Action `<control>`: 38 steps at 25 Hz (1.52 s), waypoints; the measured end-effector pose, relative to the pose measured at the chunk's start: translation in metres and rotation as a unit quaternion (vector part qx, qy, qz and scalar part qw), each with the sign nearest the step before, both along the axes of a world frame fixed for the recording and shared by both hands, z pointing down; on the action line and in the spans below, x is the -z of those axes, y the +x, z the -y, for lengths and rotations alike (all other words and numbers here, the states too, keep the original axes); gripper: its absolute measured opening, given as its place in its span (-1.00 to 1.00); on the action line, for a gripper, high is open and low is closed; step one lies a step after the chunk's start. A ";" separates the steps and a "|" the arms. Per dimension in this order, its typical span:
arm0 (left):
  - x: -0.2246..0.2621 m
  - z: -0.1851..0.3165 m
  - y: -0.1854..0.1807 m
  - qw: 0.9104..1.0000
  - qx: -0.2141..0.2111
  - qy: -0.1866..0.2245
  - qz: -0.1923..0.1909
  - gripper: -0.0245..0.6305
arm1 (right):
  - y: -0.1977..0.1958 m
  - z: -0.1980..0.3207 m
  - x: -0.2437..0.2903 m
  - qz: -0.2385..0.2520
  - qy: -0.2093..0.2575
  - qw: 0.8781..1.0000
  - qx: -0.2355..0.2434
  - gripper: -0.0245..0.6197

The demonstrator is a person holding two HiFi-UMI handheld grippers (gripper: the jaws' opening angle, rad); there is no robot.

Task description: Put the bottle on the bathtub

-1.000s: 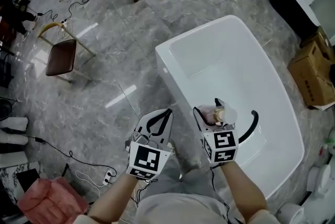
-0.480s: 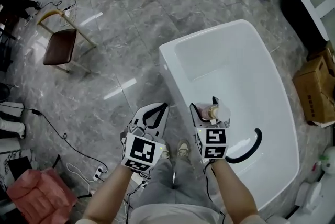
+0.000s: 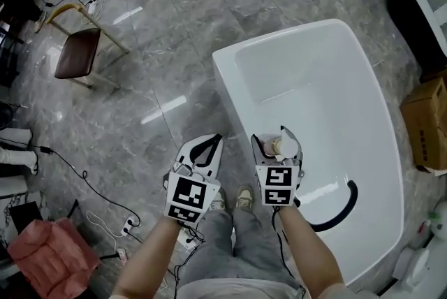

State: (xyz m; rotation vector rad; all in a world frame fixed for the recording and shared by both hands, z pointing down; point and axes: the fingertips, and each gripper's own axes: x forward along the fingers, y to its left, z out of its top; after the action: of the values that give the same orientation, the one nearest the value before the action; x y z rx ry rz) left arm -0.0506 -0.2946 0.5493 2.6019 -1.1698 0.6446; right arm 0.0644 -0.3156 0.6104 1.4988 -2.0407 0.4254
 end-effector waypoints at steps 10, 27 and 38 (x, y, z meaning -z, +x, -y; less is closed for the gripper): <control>-0.058 -0.008 0.017 0.999 0.001 -0.026 -0.018 -0.86 | 0.009 -0.008 -0.060 -0.009 -0.021 1.000 0.010 0.12; -0.080 -0.025 0.021 0.998 -0.004 -0.061 -0.010 -0.86 | 0.017 -0.012 -0.086 -0.004 -0.014 1.000 -0.003 0.16; -0.063 -0.039 0.024 0.998 -0.010 -0.057 -0.009 -0.86 | 0.028 -0.027 -0.084 0.029 -0.044 0.998 -0.041 0.32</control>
State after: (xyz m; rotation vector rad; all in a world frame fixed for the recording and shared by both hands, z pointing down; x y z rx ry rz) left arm -0.0270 -0.2560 0.6118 2.5216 -1.0718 0.6705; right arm 0.0924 -0.2884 0.6939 1.5370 -1.9831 0.5895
